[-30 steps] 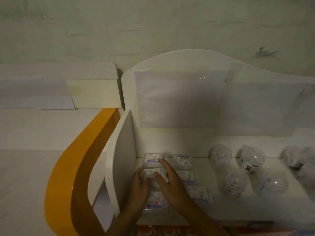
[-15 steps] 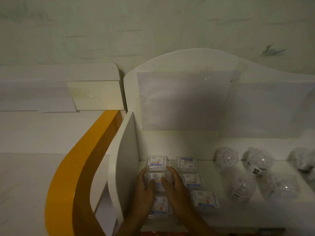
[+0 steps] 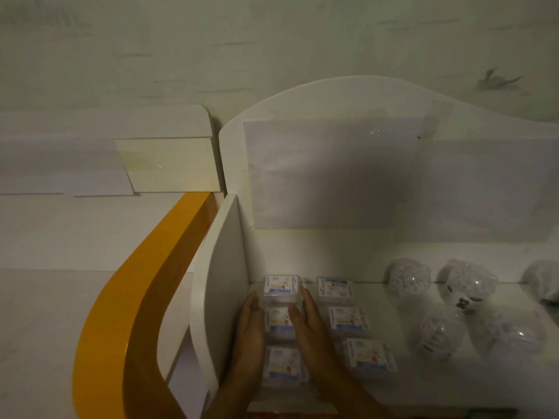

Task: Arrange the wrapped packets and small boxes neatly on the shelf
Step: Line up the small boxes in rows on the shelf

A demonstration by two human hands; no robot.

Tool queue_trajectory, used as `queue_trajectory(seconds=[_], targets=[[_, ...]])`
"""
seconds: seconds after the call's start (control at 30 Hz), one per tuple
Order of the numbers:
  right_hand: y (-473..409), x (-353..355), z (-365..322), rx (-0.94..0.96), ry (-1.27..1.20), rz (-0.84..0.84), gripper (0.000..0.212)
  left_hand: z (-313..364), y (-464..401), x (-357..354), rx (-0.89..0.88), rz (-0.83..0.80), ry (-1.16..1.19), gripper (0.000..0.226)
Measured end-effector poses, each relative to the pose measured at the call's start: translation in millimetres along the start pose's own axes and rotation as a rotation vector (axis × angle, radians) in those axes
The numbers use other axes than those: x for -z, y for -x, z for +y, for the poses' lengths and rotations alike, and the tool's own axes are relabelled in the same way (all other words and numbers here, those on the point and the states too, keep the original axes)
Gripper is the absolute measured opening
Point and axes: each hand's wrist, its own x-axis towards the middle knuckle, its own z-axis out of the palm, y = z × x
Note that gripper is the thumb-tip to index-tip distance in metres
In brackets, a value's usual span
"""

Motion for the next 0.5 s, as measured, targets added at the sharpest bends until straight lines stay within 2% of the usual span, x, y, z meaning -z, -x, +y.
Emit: queue_trajectory(seconds=[0.1,0.17,0.23,0.3,0.37,0.5], targets=[[3,-2,-4,0.031,0.02,-0.014,0.053,-3,4,2,-0.072,0.002,-0.037,0.022],[4,-2,-3,0.044,0.026,-0.005,0.054,-2,4,0,-0.093,-0.058,-0.104,0.041],[5,0,-2,0.058,0.016,0.006,0.053,-4,1,0,-0.09,-0.077,-0.083,0.048],[4,2,-1,0.054,-0.001,0.001,0.053,-3,0,5,-0.115,-0.025,-0.062,0.047],[2,2,0,0.034,-0.038,0.003,0.053,0,-1,4,-0.137,-0.052,-0.057,0.045],[-6,-1,-3,-0.006,-0.076,0.019,0.052,9,-2,-2,-0.034,-0.048,0.029,0.032]])
